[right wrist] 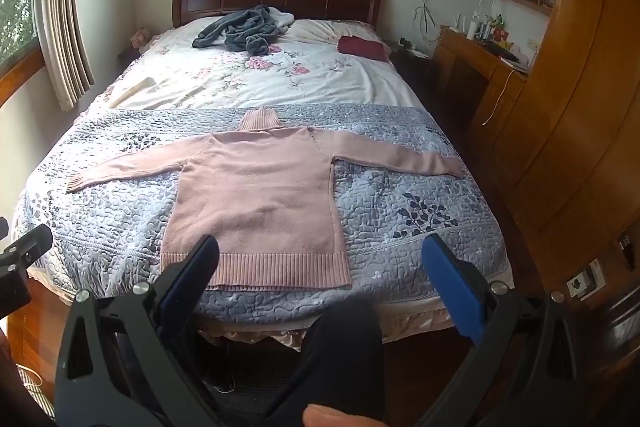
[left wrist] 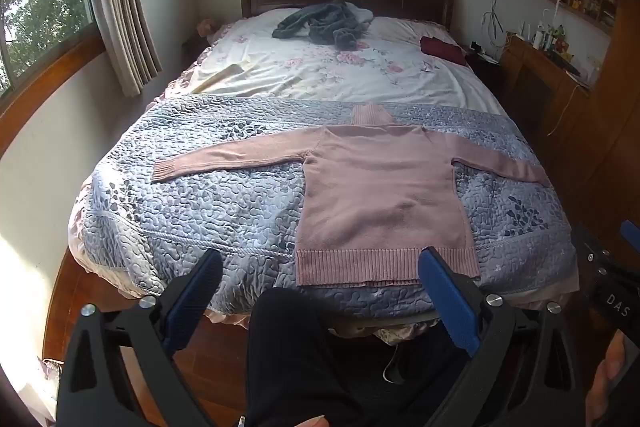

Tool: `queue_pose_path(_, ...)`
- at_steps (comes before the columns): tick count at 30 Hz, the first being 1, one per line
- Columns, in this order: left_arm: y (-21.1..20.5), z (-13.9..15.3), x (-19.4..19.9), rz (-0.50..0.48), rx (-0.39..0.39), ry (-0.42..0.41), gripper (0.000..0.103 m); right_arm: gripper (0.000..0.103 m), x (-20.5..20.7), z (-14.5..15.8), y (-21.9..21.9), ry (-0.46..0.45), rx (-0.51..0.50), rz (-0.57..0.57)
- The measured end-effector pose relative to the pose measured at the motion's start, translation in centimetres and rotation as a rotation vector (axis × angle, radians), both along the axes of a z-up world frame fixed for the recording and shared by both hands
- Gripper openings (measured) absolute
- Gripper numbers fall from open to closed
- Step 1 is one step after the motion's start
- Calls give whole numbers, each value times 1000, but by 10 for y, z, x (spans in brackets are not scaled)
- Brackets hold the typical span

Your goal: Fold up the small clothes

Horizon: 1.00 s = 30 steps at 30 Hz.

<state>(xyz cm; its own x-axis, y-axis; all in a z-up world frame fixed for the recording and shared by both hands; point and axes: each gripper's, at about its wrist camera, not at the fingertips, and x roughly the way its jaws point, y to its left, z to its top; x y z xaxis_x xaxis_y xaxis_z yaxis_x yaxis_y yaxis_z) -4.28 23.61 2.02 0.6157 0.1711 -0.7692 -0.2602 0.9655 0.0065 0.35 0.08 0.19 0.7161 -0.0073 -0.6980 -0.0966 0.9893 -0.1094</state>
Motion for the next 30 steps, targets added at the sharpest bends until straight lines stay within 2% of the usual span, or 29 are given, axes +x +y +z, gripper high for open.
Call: queue_pose_path(30,2,-1,1,-1,-8,-2,99,100,-1,-1,2,-1,-12,-8)
